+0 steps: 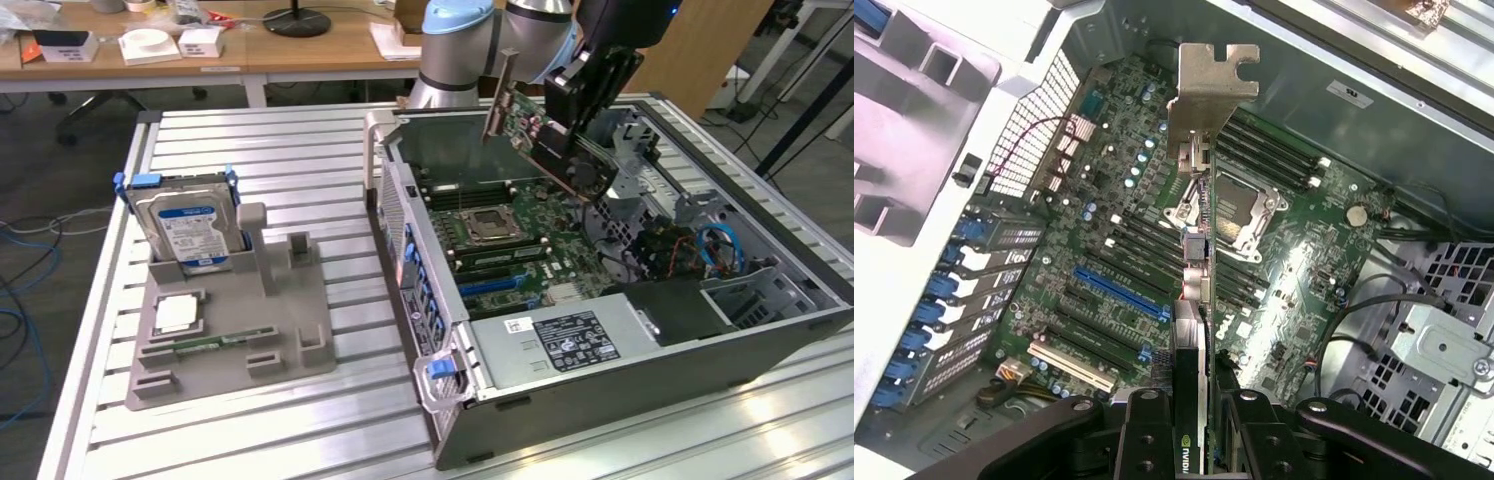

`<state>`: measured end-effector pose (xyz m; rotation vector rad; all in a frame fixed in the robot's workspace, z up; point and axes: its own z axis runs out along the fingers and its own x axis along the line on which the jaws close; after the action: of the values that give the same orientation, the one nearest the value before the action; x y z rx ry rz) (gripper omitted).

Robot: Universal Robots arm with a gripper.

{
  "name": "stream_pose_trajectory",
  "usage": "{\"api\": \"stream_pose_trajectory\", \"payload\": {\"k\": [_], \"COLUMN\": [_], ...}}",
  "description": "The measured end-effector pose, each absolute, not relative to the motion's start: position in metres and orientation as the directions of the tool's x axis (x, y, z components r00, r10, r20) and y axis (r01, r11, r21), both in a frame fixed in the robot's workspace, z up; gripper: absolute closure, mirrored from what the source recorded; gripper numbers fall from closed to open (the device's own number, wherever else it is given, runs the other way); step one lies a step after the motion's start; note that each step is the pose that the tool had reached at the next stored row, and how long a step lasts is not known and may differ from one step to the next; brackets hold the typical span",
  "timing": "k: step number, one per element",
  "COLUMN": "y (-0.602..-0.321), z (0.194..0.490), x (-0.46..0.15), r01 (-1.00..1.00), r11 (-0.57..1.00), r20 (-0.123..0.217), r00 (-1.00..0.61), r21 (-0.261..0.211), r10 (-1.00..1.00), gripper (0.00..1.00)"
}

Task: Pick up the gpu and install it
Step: 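Insert the gpu into the slot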

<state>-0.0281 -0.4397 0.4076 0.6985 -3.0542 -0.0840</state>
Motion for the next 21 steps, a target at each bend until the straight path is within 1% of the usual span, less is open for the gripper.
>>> {"api": "stream_pose_trajectory", "payload": {"k": [21], "y": [-0.4397], "z": [0.4076], "x": [-0.0281], "r01": [-0.45], "r11": [0.891], "r20": [-0.005], "r00": [-0.893], "r21": [0.054], "r10": [-0.451], "gripper": [0.74]}}
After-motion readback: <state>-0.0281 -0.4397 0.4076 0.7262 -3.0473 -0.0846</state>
